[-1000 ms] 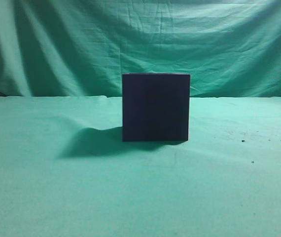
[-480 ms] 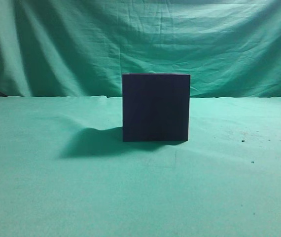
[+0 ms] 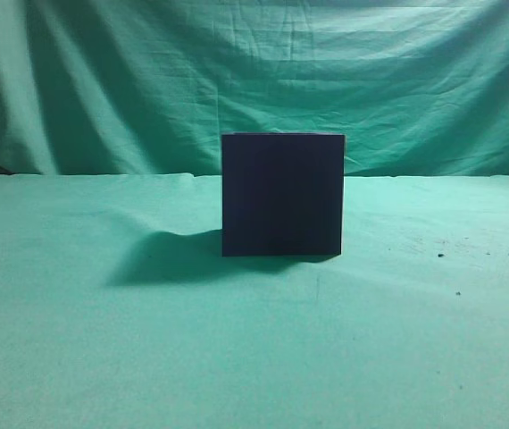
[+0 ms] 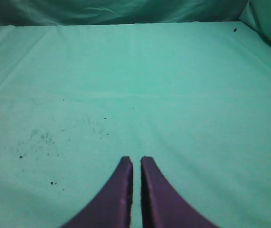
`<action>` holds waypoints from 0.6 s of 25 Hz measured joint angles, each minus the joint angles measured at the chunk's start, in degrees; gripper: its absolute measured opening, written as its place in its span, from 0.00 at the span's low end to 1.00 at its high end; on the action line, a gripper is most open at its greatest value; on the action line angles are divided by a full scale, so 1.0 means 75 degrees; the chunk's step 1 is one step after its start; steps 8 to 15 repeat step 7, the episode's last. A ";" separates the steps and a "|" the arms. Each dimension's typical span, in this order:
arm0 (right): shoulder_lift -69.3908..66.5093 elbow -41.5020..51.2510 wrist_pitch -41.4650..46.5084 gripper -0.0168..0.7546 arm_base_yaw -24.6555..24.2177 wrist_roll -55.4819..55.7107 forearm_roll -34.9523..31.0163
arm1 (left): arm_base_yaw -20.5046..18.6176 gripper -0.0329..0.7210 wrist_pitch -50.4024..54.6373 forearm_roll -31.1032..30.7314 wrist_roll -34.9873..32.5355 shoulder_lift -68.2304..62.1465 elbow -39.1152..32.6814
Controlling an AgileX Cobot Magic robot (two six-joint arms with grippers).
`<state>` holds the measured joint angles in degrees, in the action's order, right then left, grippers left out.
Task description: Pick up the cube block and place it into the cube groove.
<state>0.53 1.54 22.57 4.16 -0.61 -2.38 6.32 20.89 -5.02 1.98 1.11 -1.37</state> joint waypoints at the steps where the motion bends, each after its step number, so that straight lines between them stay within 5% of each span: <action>1: 0.0000 0.0000 0.0000 0.02 0.0000 0.0000 -0.0006 | 0.0000 0.04 0.0000 0.0000 0.0000 0.0000 0.0000; 15: 0.0000 0.0000 0.0000 0.02 0.0000 -0.0053 -0.0018 | 0.0000 0.04 0.0000 0.0000 0.0000 0.0000 0.0000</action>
